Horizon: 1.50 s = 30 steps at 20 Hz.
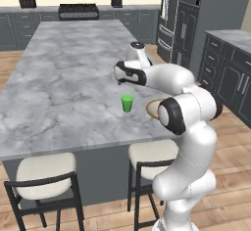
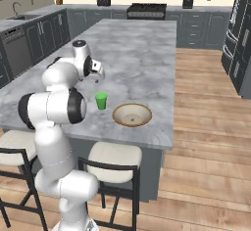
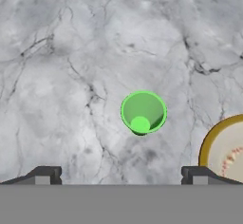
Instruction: Place the cup inside the bowl on the dining table and move the bowl to any counter.
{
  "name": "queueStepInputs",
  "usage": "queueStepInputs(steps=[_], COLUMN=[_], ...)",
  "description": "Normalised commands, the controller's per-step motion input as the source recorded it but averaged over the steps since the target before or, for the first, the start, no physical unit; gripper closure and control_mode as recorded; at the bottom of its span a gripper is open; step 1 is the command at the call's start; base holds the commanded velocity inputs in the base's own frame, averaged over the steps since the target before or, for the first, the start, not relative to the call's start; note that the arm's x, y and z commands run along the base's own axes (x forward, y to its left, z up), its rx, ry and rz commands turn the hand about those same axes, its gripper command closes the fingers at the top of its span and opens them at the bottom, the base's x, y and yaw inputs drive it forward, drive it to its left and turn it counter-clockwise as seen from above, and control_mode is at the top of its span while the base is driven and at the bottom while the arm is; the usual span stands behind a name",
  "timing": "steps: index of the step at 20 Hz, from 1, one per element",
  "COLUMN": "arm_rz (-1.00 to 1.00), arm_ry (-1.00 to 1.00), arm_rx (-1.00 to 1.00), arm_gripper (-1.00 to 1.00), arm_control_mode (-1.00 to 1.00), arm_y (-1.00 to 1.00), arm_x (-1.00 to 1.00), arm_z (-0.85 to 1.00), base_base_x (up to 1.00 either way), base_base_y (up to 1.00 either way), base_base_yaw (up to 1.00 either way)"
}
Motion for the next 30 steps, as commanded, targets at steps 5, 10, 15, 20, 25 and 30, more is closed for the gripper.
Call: queueStepInputs(steps=[5, 10, 15, 20, 25, 30], arm_rz=[0.0, 0.0, 0.0, 0.0, 0.0, 0.0], arm_ry=[0.0, 0.0, 0.0, 0.0, 0.0, 0.0], arm_rx=[0.0, 0.0, 0.01, 0.0, 0.0, 0.0], arm_gripper=[-1.0, -1.0, -1.0, -1.0, -1.0, -1.0], arm_control_mode=[-1.0, -1.0, -1.0, -1.0, -1.0, -1.0], arm_y=[0.03, 0.04, 0.0, 0.0, 0.0, 0.0], arm_x=[0.26, 0.19, 0.03, 0.0, 0.1, 0.03], arm_z=[-0.2, -0.25, -0.26, -0.22, -0.32, -0.26], base_base_x=[0.0, 0.0, 0.0, 0.0, 0.0, 0.0], base_base_y=[0.0, 0.0, 0.0, 0.0, 0.0, 0.0], base_base_yaw=[0.0, 0.0, 0.0, 0.0, 0.0, 0.0])
